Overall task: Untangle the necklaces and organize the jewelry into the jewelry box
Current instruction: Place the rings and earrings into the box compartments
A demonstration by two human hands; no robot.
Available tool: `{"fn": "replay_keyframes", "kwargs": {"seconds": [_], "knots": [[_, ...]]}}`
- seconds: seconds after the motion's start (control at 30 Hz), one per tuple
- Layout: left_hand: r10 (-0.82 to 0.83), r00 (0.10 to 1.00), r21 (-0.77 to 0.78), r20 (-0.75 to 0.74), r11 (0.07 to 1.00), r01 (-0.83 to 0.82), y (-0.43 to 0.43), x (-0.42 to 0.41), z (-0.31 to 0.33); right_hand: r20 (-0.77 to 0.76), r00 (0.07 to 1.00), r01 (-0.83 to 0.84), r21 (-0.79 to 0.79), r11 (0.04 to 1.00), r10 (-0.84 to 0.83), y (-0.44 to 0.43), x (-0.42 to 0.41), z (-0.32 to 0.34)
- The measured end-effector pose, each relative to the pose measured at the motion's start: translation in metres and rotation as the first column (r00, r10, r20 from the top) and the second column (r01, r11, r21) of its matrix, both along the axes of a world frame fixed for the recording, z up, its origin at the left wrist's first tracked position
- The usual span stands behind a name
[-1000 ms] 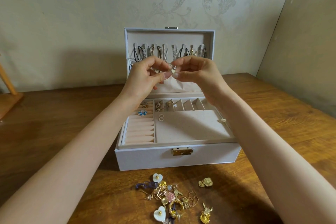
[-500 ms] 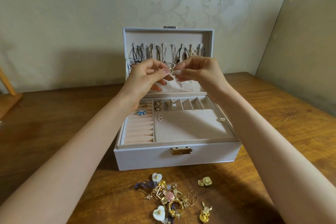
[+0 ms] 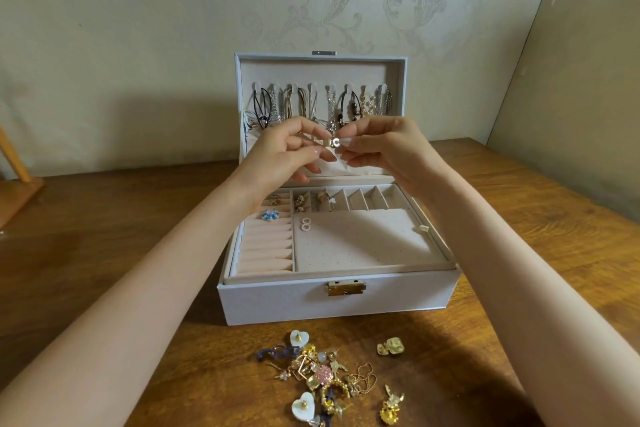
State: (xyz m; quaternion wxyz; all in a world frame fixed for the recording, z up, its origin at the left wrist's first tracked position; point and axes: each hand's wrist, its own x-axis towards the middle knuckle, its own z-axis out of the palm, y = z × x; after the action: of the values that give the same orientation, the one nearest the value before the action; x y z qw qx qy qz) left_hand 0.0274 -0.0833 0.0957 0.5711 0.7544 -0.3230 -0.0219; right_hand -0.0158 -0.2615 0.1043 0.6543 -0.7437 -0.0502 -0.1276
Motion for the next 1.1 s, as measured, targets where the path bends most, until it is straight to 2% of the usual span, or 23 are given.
{"fn": "replay_keyframes", "kwargs": {"seconds": [0.07, 0.2, 0.3, 0.37, 0.47, 0.57, 0.7, 0.9, 1.1], "knots": [[0.011, 0.997, 0.047, 0.079, 0.999, -0.015, -0.001, 0.0, -0.002, -0.032, 0.999, -0.018, 0.021, 1.0, 0.018, -0.001, 0.0, 0.0], [0.098, 0.972, 0.046, 0.212, 0.993, -0.11, -0.005, 0.0, -0.007, -0.083, 0.994, -0.073, 0.017, 0.997, 0.075, 0.0, -0.002, 0.0], [0.094, 0.967, 0.051, 0.236, 0.993, -0.109, -0.005, 0.0, -0.008, -0.072, 0.994, -0.087, -0.015, 0.996, 0.086, 0.001, -0.002, -0.001], [0.06, 0.98, 0.068, 0.192, 0.995, -0.074, -0.004, 0.001, -0.008, -0.023, 0.999, -0.044, -0.104, 0.994, 0.042, 0.001, 0.0, -0.003], [0.013, 0.994, 0.15, 0.108, 0.988, -0.029, -0.003, 0.004, -0.009, 0.083, 0.996, 0.068, -0.356, 0.932, -0.041, 0.0, 0.002, -0.007], [0.061, 0.982, 0.218, 0.176, 0.971, -0.099, -0.007, 0.005, -0.017, 0.12, 0.991, 0.117, -0.549, 0.828, -0.06, 0.002, 0.006, -0.013], [0.056, 0.967, 0.282, 0.249, 0.951, -0.128, -0.01, 0.007, -0.024, 0.134, 0.99, 0.131, -0.675, 0.726, -0.053, 0.005, 0.01, -0.018], [0.018, 0.955, 0.346, 0.297, 0.93, -0.125, -0.009, 0.009, -0.026, 0.078, 0.997, 0.067, -0.718, 0.693, -0.015, 0.005, 0.009, -0.018], [0.008, 0.952, 0.323, 0.306, 0.94, -0.111, -0.011, 0.008, -0.027, -0.059, 0.998, -0.02, -0.609, 0.793, -0.02, 0.002, 0.007, -0.018]]}}
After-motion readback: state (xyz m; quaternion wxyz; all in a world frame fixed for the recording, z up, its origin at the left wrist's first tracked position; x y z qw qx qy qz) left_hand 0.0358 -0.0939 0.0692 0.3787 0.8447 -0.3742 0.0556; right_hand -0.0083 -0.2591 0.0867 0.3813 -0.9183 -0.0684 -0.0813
